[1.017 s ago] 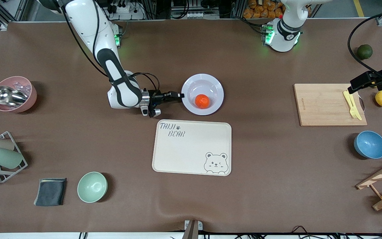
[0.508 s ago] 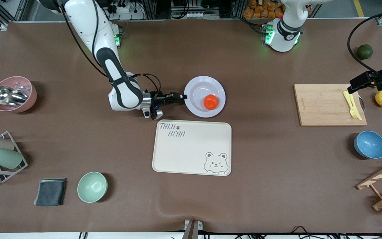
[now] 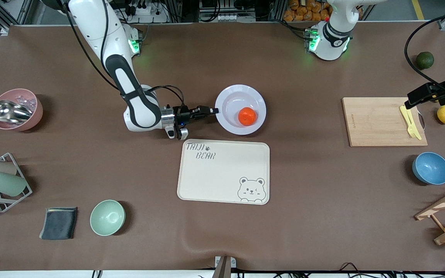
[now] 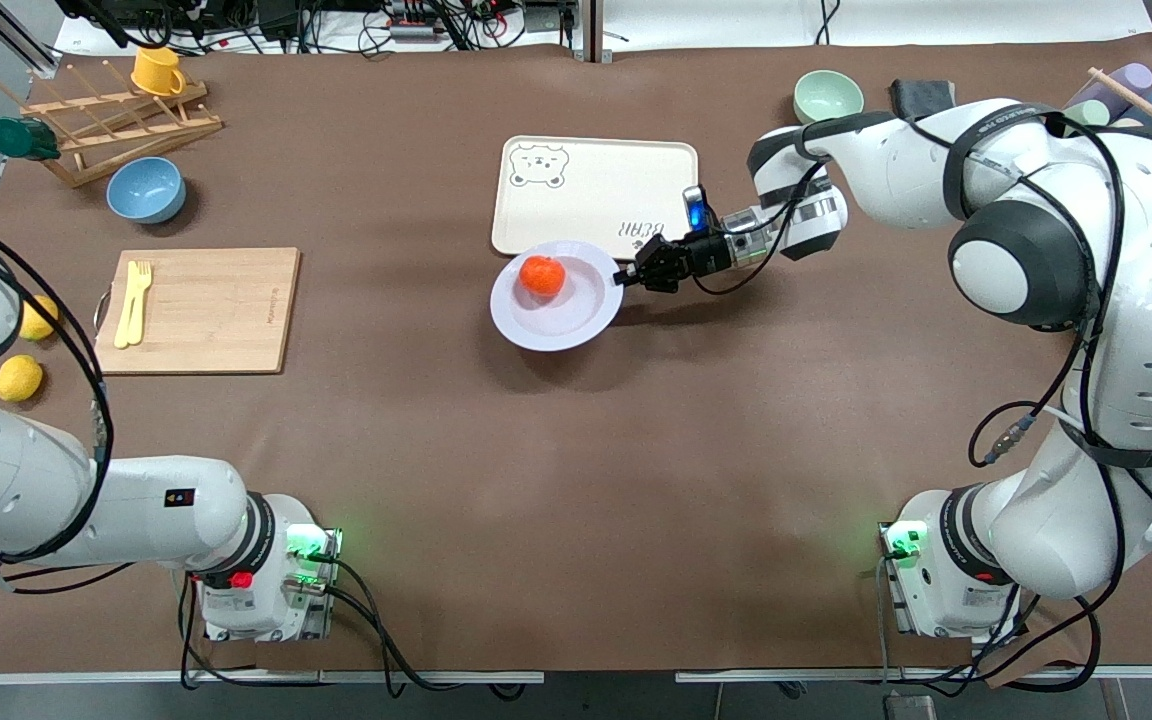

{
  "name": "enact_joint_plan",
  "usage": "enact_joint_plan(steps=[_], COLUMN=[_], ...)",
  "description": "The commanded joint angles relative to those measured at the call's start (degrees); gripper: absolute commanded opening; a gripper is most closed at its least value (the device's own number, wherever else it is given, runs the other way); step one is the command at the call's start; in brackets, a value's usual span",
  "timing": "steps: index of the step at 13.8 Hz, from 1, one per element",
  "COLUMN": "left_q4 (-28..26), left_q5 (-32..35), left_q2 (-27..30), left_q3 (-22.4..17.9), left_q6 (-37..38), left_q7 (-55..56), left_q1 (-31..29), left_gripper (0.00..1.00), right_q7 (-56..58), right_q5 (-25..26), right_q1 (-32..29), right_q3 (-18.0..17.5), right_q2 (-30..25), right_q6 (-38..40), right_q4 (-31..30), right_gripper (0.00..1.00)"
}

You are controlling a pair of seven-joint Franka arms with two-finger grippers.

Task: Place orange and plate with both arms
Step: 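Lift the plate with the right gripper and carry it over the tray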

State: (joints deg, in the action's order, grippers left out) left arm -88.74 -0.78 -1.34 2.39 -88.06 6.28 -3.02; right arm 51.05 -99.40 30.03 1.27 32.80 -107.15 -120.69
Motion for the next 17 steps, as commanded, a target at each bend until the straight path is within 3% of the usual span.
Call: enact_joint_plan(steps=[1, 5, 8, 12, 17], left_q4=[0.1, 0.1, 0.1, 0.2, 0.1], left_q5=[1.2, 1.2, 1.2, 1.1, 1.1], left_q2=[0.0, -0.1, -0.2, -0.2, -0.2], left_q3=[0.0, 0.0, 0.0, 0.0, 0.0], left_q6=[0.0, 0.0, 0.0, 0.0, 0.0], left_q7=[-1.1, -1.1, -1.1, -0.7, -0.7], left_q1=[0.3, 0.3, 0.4, 0.6, 0.5], left_gripper=[1.0, 1.0, 1.0, 1.0, 1.0], right_q7=[0.3, -0.5, 0.4, -0.3, -1.0], right_q5=[-1.3, -1.4, -0.9, -1.0, -1.3], right_q1=[-2.9, -5.9, -8.5, -7.6, -8.7], right_q3=[-0.5, -0.3, -0.2, -0.2, -0.2], right_q2=[-0.8, 0.3, 4.1, 6.0, 8.6], right_q6=[1.7, 1.3, 1.0, -8.1, -9.0], right_q4=[0.5, 4.0, 7.9, 12.8, 16.2], right_gripper=[0.0, 0.0, 0.0, 0.0, 0.0])
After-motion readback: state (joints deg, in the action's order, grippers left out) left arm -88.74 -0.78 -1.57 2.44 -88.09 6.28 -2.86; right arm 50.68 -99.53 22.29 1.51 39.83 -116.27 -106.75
